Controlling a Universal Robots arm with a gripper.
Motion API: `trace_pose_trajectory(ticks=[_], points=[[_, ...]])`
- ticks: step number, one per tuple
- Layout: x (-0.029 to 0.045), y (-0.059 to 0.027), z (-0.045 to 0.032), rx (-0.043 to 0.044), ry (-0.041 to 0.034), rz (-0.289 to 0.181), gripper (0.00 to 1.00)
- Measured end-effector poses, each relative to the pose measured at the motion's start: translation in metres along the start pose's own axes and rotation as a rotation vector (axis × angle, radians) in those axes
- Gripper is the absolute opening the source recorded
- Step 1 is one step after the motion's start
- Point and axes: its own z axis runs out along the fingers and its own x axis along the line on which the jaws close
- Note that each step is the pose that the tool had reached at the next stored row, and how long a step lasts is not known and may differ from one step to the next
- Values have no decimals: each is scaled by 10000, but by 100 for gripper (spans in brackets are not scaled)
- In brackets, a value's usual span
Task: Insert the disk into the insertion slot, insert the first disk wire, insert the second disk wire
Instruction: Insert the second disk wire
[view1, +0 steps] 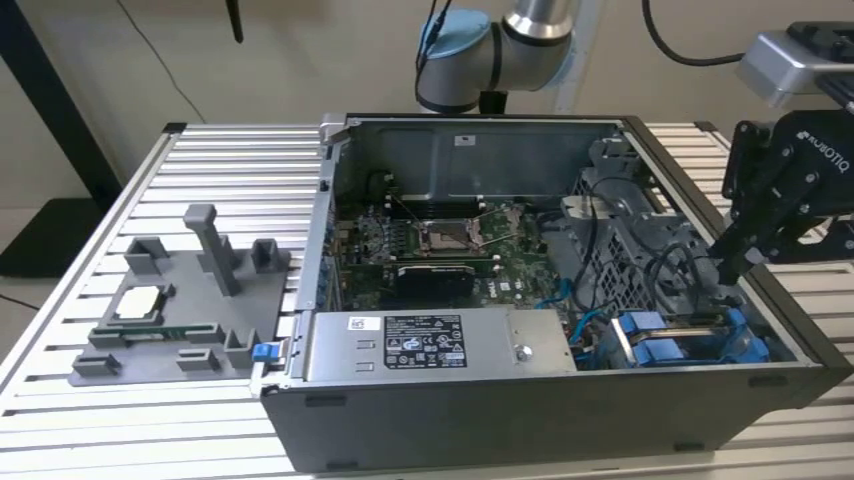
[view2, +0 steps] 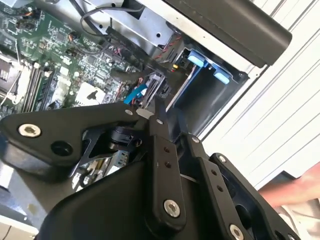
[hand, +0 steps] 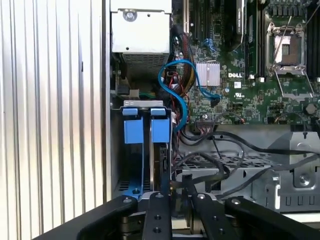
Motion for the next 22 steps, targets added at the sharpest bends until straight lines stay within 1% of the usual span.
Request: trace_pose_trajectory(ticks=[1, 3, 5, 9, 10, 14, 17, 18, 22], points=[[-1, -7, 0, 0, -6, -2, 0], [-5, -38, 11, 6, -46, -4, 0], [-16, -82, 32, 8, -52, -7, 0], [-41, -249, 96, 7, -53, -6, 0], [-48, -271, 114, 7, -52, -7, 100], [-53, -287, 187, 8, -53, -5, 100], [-40, -289, 196, 5, -59, -6, 100], [-25, -290, 197, 3, -74, -8, 0], [42, -292, 199, 1, -125, -8, 0]])
